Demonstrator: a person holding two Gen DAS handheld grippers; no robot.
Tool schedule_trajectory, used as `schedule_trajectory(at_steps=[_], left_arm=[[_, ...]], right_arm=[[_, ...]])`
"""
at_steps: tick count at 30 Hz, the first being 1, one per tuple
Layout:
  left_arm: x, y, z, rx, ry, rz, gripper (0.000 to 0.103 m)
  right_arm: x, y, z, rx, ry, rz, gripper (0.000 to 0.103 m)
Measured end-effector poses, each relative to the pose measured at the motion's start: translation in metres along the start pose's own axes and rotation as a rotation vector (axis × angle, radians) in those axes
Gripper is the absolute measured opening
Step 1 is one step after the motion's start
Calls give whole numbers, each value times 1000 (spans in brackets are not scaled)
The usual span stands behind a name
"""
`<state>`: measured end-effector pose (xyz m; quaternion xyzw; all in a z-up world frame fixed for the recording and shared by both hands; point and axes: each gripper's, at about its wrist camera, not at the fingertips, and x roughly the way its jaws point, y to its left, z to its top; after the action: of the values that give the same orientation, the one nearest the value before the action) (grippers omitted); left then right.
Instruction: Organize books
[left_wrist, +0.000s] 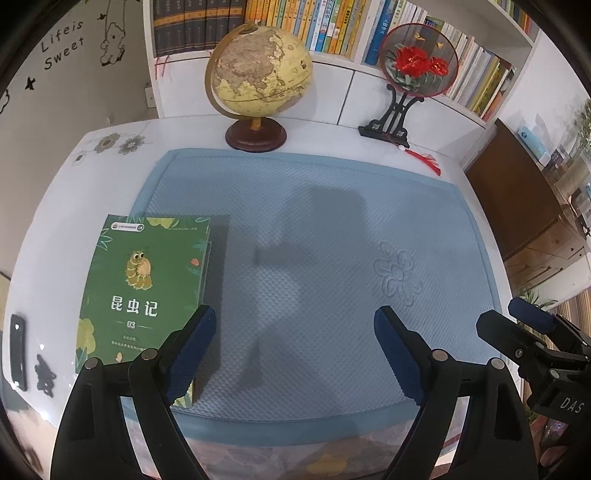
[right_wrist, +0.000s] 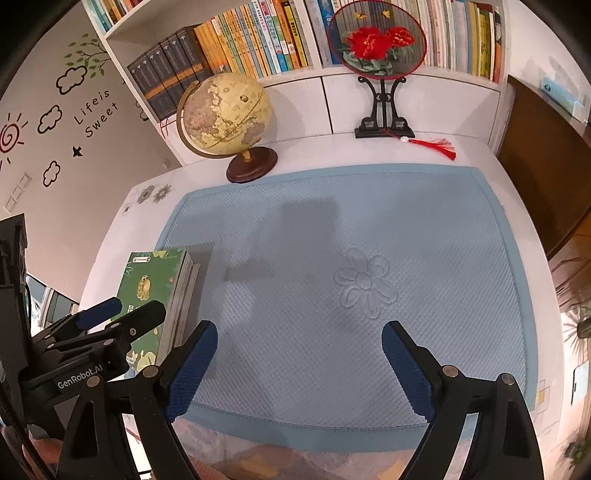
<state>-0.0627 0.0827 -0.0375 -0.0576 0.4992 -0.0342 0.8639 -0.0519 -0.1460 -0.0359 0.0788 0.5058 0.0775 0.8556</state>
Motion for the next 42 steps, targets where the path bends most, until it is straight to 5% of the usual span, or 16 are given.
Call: schedule_trajectory(at_steps=[18,42], left_arm=[[4,-18,-1,62,-1,-7,89],[0,-8,-6,10,2,10,89]], right_arm=[[1,-10,-4,48,13,-1,89],[2,-3,-8,14,22,9,89]])
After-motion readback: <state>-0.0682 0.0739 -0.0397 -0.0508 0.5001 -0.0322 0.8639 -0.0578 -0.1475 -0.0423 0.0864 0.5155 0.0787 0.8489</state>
